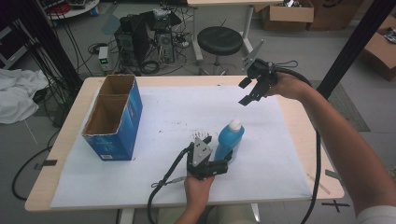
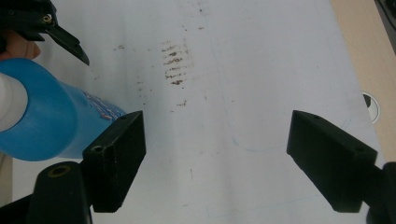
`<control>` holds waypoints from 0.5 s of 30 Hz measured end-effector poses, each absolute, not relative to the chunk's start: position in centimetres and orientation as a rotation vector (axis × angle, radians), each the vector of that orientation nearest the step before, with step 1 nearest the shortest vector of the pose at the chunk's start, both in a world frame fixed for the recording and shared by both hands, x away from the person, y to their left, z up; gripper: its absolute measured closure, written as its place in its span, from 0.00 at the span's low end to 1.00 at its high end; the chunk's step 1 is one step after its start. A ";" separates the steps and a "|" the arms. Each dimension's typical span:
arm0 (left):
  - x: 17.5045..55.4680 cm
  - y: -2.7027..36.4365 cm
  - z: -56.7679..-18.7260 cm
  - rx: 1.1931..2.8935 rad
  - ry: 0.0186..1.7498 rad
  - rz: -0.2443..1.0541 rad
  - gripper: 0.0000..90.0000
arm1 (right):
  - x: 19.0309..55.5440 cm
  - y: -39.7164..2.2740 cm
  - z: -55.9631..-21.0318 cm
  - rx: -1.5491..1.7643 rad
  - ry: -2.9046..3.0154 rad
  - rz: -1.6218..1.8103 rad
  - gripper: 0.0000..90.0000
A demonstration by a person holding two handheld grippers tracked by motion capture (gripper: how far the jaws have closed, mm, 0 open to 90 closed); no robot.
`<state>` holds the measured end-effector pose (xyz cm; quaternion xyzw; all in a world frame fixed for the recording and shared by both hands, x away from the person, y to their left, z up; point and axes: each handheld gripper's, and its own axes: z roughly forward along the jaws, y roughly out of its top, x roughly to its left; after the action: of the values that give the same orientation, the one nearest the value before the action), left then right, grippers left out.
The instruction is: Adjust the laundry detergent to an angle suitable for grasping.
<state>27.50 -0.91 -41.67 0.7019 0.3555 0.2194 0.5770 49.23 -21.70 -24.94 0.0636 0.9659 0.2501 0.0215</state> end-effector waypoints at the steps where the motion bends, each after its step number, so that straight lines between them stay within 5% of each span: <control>1: 27.6 -1.0 -41.7 1.642 0.831 0.515 0.18 | 49.2 -21.7 -24.9 0.199 2.993 0.779 0.22; 15: 28.2 -2.1 -42.1 1.623 0.832 0.507 0.18 | 49.3 -21.7 -25.0 0.195 2.994 0.777 0.22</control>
<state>28.23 -2.08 -42.10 0.6958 0.3567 0.2171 0.5844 49.34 -21.74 -25.01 0.0628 0.9658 0.2507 0.0212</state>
